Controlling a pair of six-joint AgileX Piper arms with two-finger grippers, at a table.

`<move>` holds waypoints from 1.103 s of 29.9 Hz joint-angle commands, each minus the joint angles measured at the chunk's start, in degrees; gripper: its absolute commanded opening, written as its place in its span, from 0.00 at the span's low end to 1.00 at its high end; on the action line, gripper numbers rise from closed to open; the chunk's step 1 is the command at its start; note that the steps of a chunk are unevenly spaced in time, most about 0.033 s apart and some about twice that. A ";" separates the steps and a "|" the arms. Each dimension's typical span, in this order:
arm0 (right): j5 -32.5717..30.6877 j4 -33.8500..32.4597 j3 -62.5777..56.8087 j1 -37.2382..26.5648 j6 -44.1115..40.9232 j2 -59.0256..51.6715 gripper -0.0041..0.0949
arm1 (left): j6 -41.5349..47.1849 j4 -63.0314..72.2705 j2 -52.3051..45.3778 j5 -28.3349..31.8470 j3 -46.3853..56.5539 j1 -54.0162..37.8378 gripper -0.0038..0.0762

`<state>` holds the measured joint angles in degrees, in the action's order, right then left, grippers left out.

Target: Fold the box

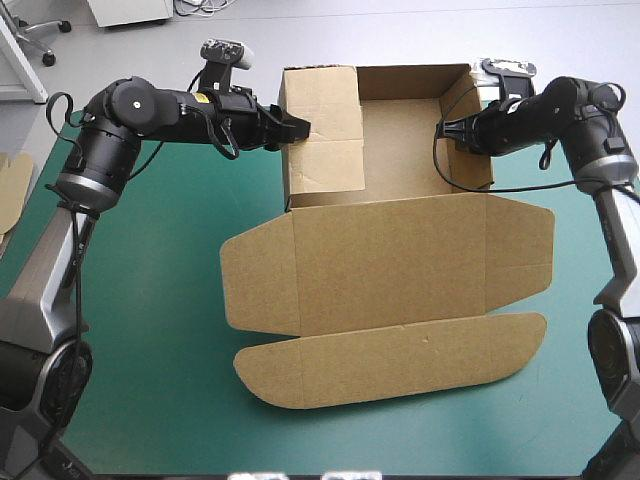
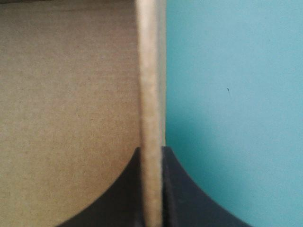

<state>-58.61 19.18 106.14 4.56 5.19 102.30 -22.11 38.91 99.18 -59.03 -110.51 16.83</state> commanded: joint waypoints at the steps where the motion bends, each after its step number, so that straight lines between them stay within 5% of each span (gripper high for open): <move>1: 3.07 2.34 1.70 1.89 -2.75 -2.17 0.02 | 1.86 0.28 -2.19 1.37 -1.79 0.36 0.53; 33: 4.08 -1.45 1.70 4.44 -4.01 -1.23 0.02 | 10.94 -29.91 -3.37 -2.57 -13.78 4.32 0.53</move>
<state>-57.32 15.97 106.14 9.00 1.53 103.97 -12.29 11.79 99.47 -64.38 -120.87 20.66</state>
